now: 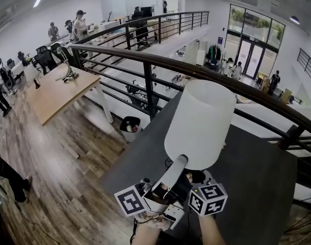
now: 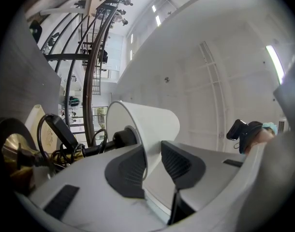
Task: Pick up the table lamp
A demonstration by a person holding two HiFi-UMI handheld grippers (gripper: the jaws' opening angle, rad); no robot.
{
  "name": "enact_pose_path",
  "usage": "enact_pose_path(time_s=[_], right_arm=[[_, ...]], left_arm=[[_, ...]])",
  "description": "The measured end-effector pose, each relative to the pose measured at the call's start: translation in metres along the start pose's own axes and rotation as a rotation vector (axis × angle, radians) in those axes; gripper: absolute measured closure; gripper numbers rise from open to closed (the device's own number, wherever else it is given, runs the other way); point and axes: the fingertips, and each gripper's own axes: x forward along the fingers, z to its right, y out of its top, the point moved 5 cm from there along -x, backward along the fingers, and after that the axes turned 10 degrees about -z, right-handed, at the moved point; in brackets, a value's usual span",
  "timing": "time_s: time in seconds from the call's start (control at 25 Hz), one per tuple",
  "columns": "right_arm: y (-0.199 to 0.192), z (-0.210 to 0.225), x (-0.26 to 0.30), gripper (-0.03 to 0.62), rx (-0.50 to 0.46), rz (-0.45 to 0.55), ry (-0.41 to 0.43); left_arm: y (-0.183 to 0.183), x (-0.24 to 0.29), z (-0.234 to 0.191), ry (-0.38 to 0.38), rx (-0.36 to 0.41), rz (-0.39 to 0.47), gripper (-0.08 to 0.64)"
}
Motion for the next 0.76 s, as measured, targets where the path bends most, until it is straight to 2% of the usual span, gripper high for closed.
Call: enact_pose_path(time_s=[0.76], right_arm=[[0.0025,0.0019,-0.0040,0.463,-0.012,0.006,-0.001]], left_arm=[[-0.0023,0.0018,0.0038,-0.006,0.009,0.000,0.446]])
